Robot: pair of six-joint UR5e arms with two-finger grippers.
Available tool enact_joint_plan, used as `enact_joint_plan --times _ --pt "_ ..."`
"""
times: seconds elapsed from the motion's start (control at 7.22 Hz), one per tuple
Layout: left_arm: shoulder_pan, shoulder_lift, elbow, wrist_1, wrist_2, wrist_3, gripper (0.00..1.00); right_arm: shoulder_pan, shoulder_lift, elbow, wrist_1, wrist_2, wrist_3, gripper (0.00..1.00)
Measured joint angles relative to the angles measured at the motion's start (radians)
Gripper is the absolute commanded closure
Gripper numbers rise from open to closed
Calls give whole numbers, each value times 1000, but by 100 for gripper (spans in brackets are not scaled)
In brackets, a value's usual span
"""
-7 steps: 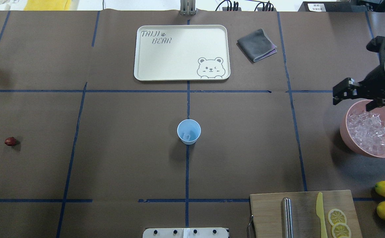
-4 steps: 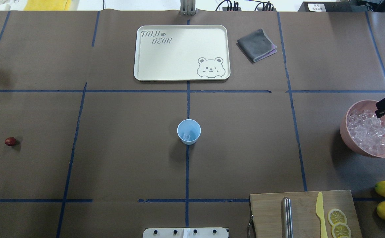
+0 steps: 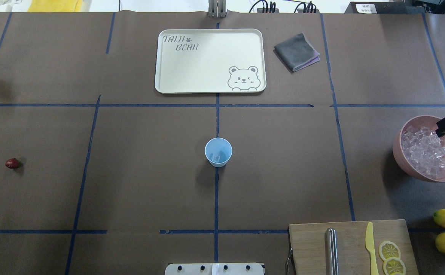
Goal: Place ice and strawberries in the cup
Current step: 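Lower the right gripper into the bowl and grasp another ice cube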
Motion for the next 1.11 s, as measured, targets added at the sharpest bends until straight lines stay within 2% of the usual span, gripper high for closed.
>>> enact_joint_plan --times 0.55,0.97,1.11 --pt "0 0 -6 0 0 0 0 -59 -5 -33 15 -2 13 4" --pt "1 -1 -8 -1 -1 0 0 -70 -6 -59 15 0 12 9" --pt "1 -1 -10 -1 -2 0 0 -71 -7 -67 14 -1 11 14"
